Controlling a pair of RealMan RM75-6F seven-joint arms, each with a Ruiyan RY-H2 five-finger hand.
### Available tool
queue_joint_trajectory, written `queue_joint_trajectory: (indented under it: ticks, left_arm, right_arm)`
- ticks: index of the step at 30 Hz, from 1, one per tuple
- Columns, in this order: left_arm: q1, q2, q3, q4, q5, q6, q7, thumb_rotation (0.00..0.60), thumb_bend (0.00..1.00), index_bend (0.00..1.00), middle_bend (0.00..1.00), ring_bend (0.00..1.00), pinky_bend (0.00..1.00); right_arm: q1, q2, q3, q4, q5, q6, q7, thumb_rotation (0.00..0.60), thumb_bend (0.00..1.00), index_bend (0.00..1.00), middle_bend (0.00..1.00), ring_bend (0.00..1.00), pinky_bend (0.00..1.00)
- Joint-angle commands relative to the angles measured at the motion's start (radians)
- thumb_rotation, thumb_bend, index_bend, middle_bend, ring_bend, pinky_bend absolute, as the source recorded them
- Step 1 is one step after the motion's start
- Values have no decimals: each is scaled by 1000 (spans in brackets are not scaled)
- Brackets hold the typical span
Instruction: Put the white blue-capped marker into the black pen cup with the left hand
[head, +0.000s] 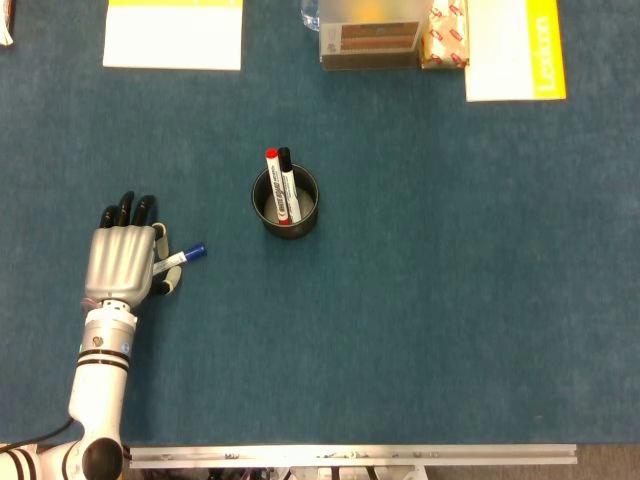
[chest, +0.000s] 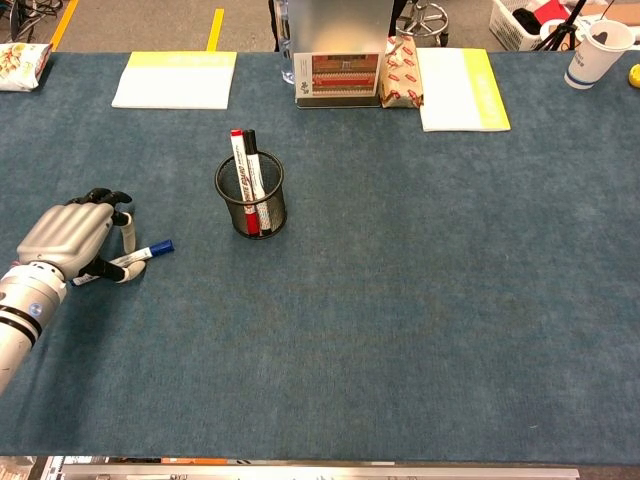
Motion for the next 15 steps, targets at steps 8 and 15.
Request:
queue_joint_trajectory:
  ticks: [8, 15]
  left_arm:
    - [1, 0, -1, -2, -2, 2, 4, 483, 343, 571, 117, 17, 132]
    - [3, 7, 1, -22, 9, 11, 5, 482, 349, 575, 118, 17, 132]
  right_arm:
    - [0, 0, 0, 0, 0, 1, 1, 600, 0, 297, 255, 219, 383]
    - [0, 0, 1, 0, 1, 1, 0, 600, 0, 297, 255, 219, 383]
